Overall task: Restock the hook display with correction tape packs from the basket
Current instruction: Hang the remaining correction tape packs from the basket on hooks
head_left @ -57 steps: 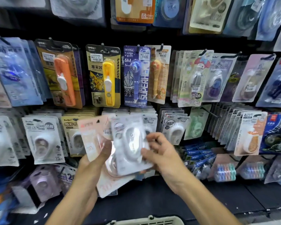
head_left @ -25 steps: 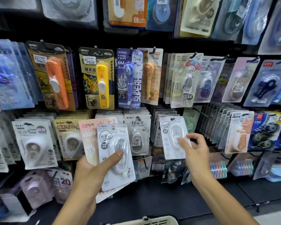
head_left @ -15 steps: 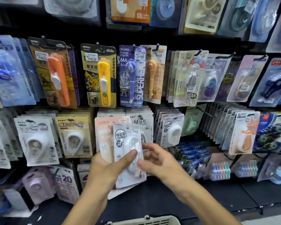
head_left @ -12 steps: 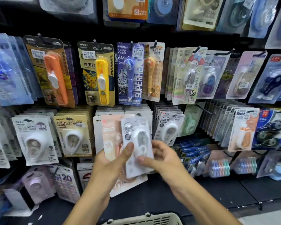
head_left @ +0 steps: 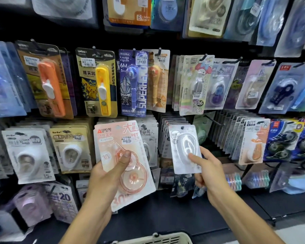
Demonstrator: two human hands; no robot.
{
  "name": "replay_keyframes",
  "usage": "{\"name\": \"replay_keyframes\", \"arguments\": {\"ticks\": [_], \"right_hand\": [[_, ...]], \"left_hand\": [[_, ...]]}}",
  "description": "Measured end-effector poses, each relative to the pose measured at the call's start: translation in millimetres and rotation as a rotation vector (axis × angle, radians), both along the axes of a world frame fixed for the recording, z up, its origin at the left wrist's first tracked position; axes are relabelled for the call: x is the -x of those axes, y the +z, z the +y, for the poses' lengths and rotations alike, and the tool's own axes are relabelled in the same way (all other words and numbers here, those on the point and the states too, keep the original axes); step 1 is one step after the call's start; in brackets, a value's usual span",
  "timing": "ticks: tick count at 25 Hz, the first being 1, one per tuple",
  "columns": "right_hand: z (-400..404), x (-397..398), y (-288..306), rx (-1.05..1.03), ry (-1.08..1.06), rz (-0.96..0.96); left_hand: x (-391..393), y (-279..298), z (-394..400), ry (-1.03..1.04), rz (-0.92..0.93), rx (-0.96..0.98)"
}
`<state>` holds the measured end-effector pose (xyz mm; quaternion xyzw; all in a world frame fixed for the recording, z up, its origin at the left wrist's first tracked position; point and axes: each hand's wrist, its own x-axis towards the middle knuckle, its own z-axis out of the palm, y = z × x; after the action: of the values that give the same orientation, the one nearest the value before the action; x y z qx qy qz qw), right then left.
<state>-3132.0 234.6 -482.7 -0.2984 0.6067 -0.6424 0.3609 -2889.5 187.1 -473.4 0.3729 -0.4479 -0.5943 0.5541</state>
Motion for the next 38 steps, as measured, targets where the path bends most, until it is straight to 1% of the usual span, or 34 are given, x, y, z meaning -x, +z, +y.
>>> {"name": "replay_keyframes", "arguments": {"ticks": [2,3,4,5,7,9,10,11,12,13,15,16,17,18,21,24,27,28,30,32,33,34,35,36,37,38], "right_hand": [[-2,-1,0,-0.004,-0.036,-0.137],[-2,-1,-1,-0.015,-0.038,-0.172],[-1,-4,-2,-0.034,-0.015,-0.123],[0,-10,-3,-0.029,0.059,-0.034],[3,-32,-9,0.008,0.325,0.060],[3,-46,-18,0.023,0.508,0.060],[2,-46,-20,0.058,0.539,0.016],[-1,-40,-20,0.105,0.522,-0.041],[-3,-29,-18,0.153,0.455,-0.078],[-3,-12,-14,0.198,0.349,-0.098],[2,30,-5,0.271,0.130,-0.126],[8,50,-3,0.278,0.044,-0.123],[15,67,-1,0.263,-0.027,-0.099],[23,81,-1,0.221,-0.086,-0.048],[35,107,-7,0.068,-0.247,0.136],[38,112,-12,0.041,-0.350,0.134],[36,112,-11,0.013,-0.358,0.124],[33,112,-11,0.019,-0.323,0.097],[28,109,-14,0.074,-0.250,-0.082],[25,96,-26,0.060,-0.286,-0.224],[25,86,-36,0.003,-0.339,-0.244],[25,74,-51,-0.093,-0.376,-0.205],[26,58,-74,-0.196,-0.381,-0.120],[27,40,-98,-0.274,-0.341,-0.015],[29,22,-123,-0.323,-0.245,0.099],[34,0,-152,-0.372,-0.092,0.203]], "left_hand": [[3,1,2,-0.003,0.001,0.021],[4,1,2,-0.001,0.008,0.029],[6,0,1,0.002,0.017,0.037],[9,0,0,0.006,0.013,0.045],[20,-1,1,-0.007,-0.039,0.077],[36,0,5,-0.070,-0.140,0.135],[42,0,5,-0.101,-0.193,0.164],[46,2,4,-0.124,-0.252,0.198],[46,2,-1,-0.131,-0.350,0.265],[43,3,-9,-0.112,-0.541,0.374],[31,1,-28,0.016,-1.098,0.626],[24,-1,-37,0.076,-1.298,0.700],[20,-4,-45,0.104,-1.419,0.716],[18,-6,-49,0.106,-1.479,0.707],[21,-12,-53,0.089,-1.481,0.682],[25,-13,-52,0.091,-1.471,0.685],[22,-14,-52,0.082,-1.476,0.688],[22,-15,-50,0.095,-1.470,0.697],[23,-18,-39,0.174,-1.400,0.736],[21,-25,-22,0.282,-1.281,0.773],[19,-32,-15,0.306,-1.228,0.784],[17,-42,-10,0.300,-1.172,0.773],[12,-56,-6,0.244,-1.107,0.712],[6,-72,-3,0.159,-1.050,0.606],[1,-90,-1,0.037,-1.028,0.476],[-8,-119,5,-0.123,-1.083,0.334]]}}
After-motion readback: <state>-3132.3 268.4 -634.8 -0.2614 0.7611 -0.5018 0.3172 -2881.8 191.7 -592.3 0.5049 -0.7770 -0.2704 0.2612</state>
